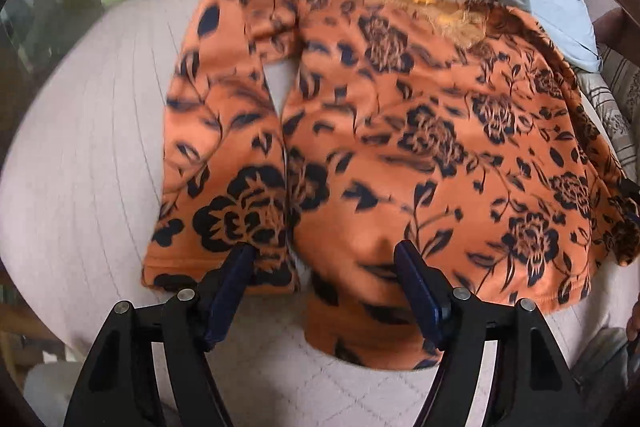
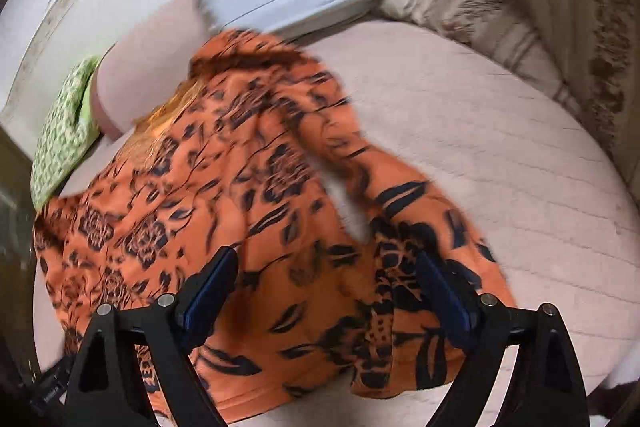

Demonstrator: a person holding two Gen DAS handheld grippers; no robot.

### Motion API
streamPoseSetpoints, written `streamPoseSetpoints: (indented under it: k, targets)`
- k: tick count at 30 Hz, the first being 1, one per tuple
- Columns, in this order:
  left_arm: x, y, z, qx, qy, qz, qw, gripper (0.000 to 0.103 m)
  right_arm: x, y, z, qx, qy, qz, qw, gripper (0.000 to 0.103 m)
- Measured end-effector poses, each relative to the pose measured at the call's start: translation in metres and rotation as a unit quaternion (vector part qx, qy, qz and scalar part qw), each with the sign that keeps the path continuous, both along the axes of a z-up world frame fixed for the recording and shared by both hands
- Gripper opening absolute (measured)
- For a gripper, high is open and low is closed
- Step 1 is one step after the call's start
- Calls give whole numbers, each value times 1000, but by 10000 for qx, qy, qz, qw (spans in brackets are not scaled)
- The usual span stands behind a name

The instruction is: Fold small clothes

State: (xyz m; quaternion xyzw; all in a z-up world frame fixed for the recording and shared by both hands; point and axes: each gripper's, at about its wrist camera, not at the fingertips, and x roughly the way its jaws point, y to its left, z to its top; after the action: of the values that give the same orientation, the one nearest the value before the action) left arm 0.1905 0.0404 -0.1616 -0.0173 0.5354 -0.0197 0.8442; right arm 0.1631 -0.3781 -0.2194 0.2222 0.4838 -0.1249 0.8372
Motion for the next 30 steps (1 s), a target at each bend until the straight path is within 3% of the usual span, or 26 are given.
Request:
streamPoseSetpoints:
  k: [2, 5, 8, 10, 12, 16, 19, 21, 22, 24, 25, 30]
  targets:
    - [-1, -6, -10, -67, 101, -28, 9999, 71, 0, 1, -2, 300, -25, 237, 9993, 92]
    - [-9, -5, -1, -249, 34, -223, 9994, 71, 1, 15, -1, 323, 52, 590, 9977, 90]
    - [-13, -8, 2, -447, 188, -343, 9982, 68, -5, 17, -4, 371, 198, 581, 9974, 87]
    - [-20, -8, -3, -789, 459, -385, 9951, 63, -13, 18, -11, 386, 317, 623, 9968, 82]
    - [-24, -11, -11, -787, 618, -353, 9944, 63, -16, 14, -11, 377, 342, 519, 9974, 77]
    - [-28, -18, -12, -632, 328, -476, 9963, 62, -7, 9, -15, 219, 479, 446, 9976, 74]
    - [-32, -13, -13, -673, 193, -332, 9970, 46, 2, 10, -14, 145, 412, 628, 9971, 74]
    - [-33, -5, -13, -775, 210, -233, 9965, 43, 11, 6, -26, 95, 708, 665, 9952, 71]
    - [-33, -2, -13, -861, 207, -190, 9959, 43, 14, 3, -32, 105, 829, 651, 9944, 64]
    - [-33, 6, -12, -1057, 163, -73, 9942, 43, 9, 0, -23, 155, 640, 566, 9962, 47]
    - [-33, 7, -12, -1073, 128, -75, 9941, 43, 6, 0, -17, 194, 526, 601, 9966, 44]
    - [-37, -4, -10, -655, 38, -263, 9975, 43, 6, 1, -6, 855, 42, 747, 9935, 50]
